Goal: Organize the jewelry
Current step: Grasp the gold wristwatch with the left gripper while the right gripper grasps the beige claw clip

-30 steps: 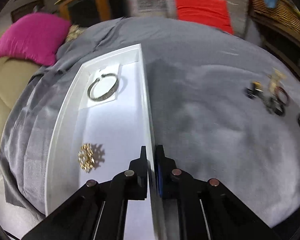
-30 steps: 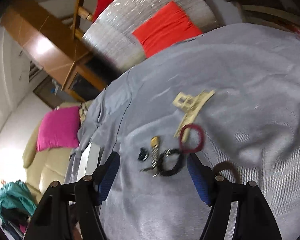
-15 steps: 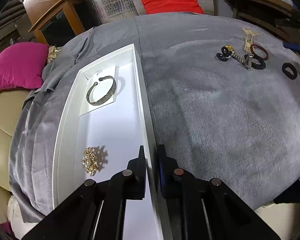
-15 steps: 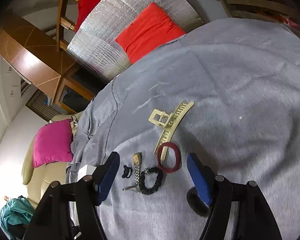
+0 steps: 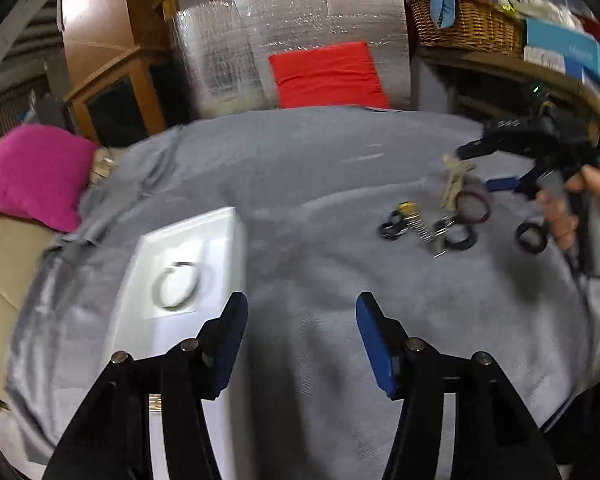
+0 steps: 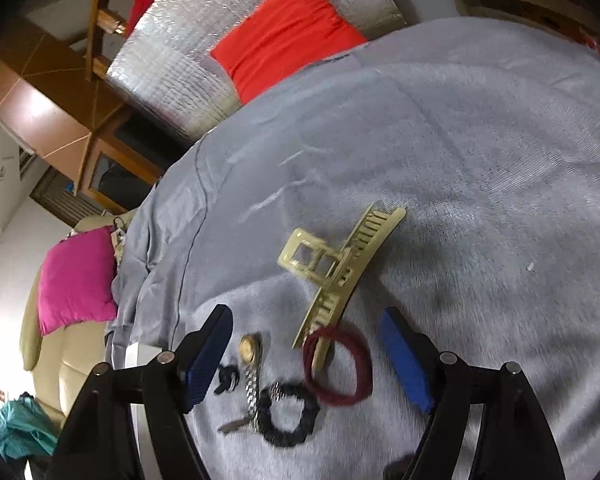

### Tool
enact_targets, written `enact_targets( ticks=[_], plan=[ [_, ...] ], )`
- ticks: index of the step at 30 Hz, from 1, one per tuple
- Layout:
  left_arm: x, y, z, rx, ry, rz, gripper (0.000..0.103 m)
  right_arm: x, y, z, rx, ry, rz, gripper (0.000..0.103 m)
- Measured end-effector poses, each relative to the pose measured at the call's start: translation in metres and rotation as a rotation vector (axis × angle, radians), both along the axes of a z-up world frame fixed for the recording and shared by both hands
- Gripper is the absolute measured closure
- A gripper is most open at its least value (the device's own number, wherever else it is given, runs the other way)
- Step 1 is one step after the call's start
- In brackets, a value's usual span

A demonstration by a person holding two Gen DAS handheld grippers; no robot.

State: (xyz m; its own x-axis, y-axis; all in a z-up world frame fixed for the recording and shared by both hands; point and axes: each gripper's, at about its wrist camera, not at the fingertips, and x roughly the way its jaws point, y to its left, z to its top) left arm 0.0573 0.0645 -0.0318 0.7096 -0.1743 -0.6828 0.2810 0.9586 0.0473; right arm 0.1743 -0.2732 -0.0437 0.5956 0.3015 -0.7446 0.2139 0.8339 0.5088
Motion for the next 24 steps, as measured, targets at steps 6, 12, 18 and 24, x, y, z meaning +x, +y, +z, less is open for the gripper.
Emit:
enact_targets(
  ticks=[6, 12, 18, 24],
  plan=[
    [0.025, -0.036, -0.011, -0.121, 0.085, -0.058, 0.046, 0.022, -0.001, -0.012, 0.007, 0.031, -0.013, 0.024],
    [0.042, -0.061, -0.016, -0.223, 0.156, -0.097, 0.046, 0.037, 0.000, -0.021, -0.043, 0.048, -0.042, 0.024],
    [0.047, -0.081, -0.025, -0.249, 0.203, -0.145, 0.046, 0.044, 0.004, -0.022, -0.101, 0.053, -0.039, 0.040],
    [0.055, -0.089, -0.033, -0.286, 0.241, -0.168, 0.046, 0.039, 0.002, -0.019, -0.089, 0.036, -0.026, 0.044]
  ],
)
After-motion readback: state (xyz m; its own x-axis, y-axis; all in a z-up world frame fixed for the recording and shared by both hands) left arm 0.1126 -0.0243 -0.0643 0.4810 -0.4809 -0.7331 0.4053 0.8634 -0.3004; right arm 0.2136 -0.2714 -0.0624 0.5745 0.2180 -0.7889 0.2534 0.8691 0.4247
